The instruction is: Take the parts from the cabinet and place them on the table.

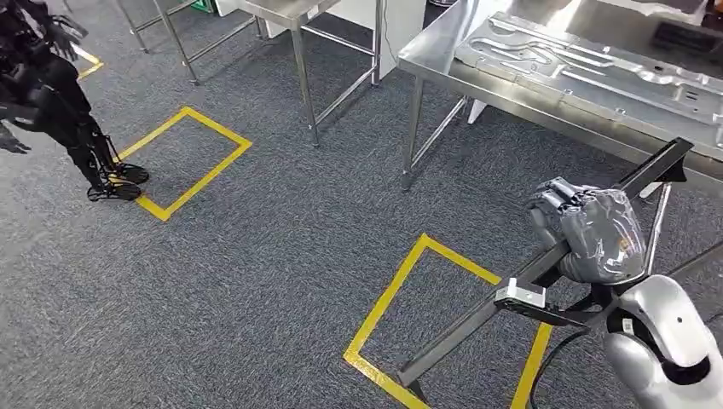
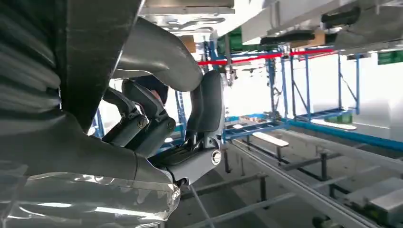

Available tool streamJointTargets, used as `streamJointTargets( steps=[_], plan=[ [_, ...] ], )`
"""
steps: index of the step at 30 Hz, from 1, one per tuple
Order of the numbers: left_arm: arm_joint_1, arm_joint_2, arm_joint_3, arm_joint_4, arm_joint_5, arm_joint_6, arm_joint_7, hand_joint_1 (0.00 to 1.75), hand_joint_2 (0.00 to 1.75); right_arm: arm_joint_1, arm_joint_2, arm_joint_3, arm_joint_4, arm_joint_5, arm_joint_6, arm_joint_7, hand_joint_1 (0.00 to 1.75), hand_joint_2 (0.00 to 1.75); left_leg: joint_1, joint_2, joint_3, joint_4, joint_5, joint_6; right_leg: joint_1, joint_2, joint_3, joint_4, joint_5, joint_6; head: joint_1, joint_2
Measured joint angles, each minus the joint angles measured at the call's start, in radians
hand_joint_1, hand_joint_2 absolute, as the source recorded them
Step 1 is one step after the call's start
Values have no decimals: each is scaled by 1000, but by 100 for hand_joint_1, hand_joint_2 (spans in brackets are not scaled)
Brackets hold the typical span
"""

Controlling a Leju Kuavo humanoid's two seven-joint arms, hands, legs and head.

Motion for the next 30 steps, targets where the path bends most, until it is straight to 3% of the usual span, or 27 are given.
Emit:
streamJointTargets(
  steps=[1, 2, 3, 4, 5, 7, 9, 10, 11, 12, 14, 15, 16, 17, 18, 19, 20, 21, 22, 25, 26, 27, 29, 30],
  plan=[
    [0, 0, 0, 0, 0, 0, 0, 0, 175, -3, -1, 0, 0, -2, 2, 0, 175, 175, 0, 0, -1, -4, 19, 2, 1, 12, 1, 0, 0, 0, 0, 0],
    [1, 0, 0, 0, 0, 0, 0, 0, 175, -5, -2, 0, 0, -5, 3, -1, 175, 175, 0, -1, 20, -54, 56, 6, 2, 24, 2, 1, 0, 0, 0, 0],
    [2, 0, 0, 0, 0, 1, 0, 0, 175, -7, -4, -1, 0, -10, 5, -2, 175, 175, 0, -6, 58, -141, 106, 12, 2, 36, 3, 2, 0, 0, 0, 0],
    [3, 0, 0, 0, 0, 1, 0, 0, 175, -7, -9, -5, 0, -15, 6, -2, 175, 175, 0, -26, 101, -239, 155, 20, 2, 47, 4, 3, 0, 1, 0, 0],
    [4, 0, 0, 0, 0, 1, 0, 0, 175, -7, -11, -7, 0, -17, 6, -2, 175, 175, -1, -67, 125, -304, 166, 29, 1, 55, 1, 4, 0, 3, 0, 0],
    [4, -3, 0, 0, 0, 2, 0, 0, 175, -9, -15, -9, 0, -18, 6, -2, 175, 175, -2, -62, 131, -320, 161, 30, 1, 72, -9, 5, 5, 18, 0, 0],
    [4, -5, 0, 0, 0, 3, 0, 0, 175, -7, -21, -10, -2, -18, 6, -2, 175, 175, -5, -48, 133, -324, 165, 42, -3, 89, -11, -1, 11, 33, 0, 0],
    [4, -7, 0, 0, 0, 3, -2, 0, 175, -4, -26, -12, -4, -18, 4, -2, 175, 175, 4, -35, 138, -341, 178, 52, -4, 81, -12, 4, 7, 37, 0, 0],
    [5, -7, 0, 0, -1, 3, -5, 0, 175, 0, -28, -17, -6, -18, 2, -2, 175, 175, 2, -26, 141, -349, 181, 58, -2, 32, -22, 24, -8, 39, 0, 0],
    [5, -7, 0, 0, -1, 2, -10, 0, 175, -1, -32, -19, -7, -18, 0, -2, 175, 175, 1, -20, 141, -351, 183, 62, -1, 4, -47, 75, -46, 41, 0, 0],
    [10, -7, 0, 0, -1, 0, -11, 0, 175, 3, -33, -21, -8, -18, -1, -2, 175, 175, -1, -1, 138, -350, 183, 62, -6, -9, -120, 230, -120, 49, 0, 0],
    [13, -7, 0, 0, 0, 0, -11, 0, 175, 8, -33, -21, -8, -18, -1, -2, 175, 175, -1, 9, 137, -350, 182, 63, -8, -11, -149, 290, -137, 53, 0, 0],
    [13, -7, 0, 0, 0, -1, -11, 0, 175, 10, -33, -21, -8, -18, -1, -2, 175, 175, -1, 19, 137, -349, 181, 61, -9, -12, -156, 304, -131, 56, 0, 0],
    [13, -7, 1, 0, 1, -2, -12, 0, 175, 10, -33, -21, -8, -17, -1, -2, 175, 175, -1, 28, 137, -347, 179, 59, -12, -15, -138, 270, -103, 59, 0, 0],
    [11, -7, 0, 0, 1, -3, -12, 0, 175, 10, -33, -21, -8, -17, -1, -2, 175, 175, 1, 37, 138, -344, 176, 57, -14, -21, -99, 200, -64, 61, 0, 0],
    [11, -7, 0, 0, 1, -4, -12, 0, 175, 10, -33, -21, -8, -17, -2, -2, 175, 175, 2, 45, 139, -338, 170, 51, -15, -39, -41, 96, -19, 64, 0, 0],
    [11, -7, 0, 0, 1, -5, -13, 0, 175, 9, -33, -21, -8, -17, -2, -2, 175, 175, 2, 52, 140, -332, 165, 45, -15, -67, 4, 14, -1, 64, 0, 0],
    [9, -6, 0, 0, 1, -5, -13, 0, 175, 9, -31, -20, -8, -16, -2, -2, 175, 175, -6, 55, 138, -329, 160, 37, -4, -78, 4, 13, -13, 53, 0, 0],
    [10, -6, 0, 0, 1, -6, -15, 0, 175, 8, -32, -20, -10, -15, -2, -2, 175, 175, -7, 61, 139, -324, 156, 31, -5, -63, 0, 9, -8, 42, 0, 0],
    [8, -6, 0, 0, 1, -7, -17, 0, 175, 10, -31, -20, -10, -13, -5, -2, 175, 175, -6, 85, 148, -328, 150, 16, -7, -36, -2, 8, -9, 24, 0, 0],
    [7, -6, 0, 0, 0, -8, -17, 0, 175, 11, -31, -20, -11, -13, -5, -2, 175, 175, 2, 58, 144, -312, 137, 7, -10, -32, 1, 5, -6, 18, 0, 0],
    [7, -6, 0, 0, 0, -8, -18, 0, 175, 8, -31, -20, -11, -11, -6, -2, 175, 175, 1, 29, 126, -270, 105, 5, -10, -25, 0, 6, -6, 11, 0, 0],
    [6, -6, 1, 0, 2, -10, -19, 0, 175, 11, -30, -19, -12, -7, -7, -2, 175, 175, 1, 5, 52, -108, 22, 3, -7, -12, -1, 6, -6, 6, 0, 0],
    [4, -6, 1, 0, 2, -11, -22, 0, 175, 12, -29, -18, -12, -5, -7, -1, 175, 175, 1, 3, 28, -56, 2, 2, -6, -6, -2, 6, -6, 5, 0, 0]
  ],
)
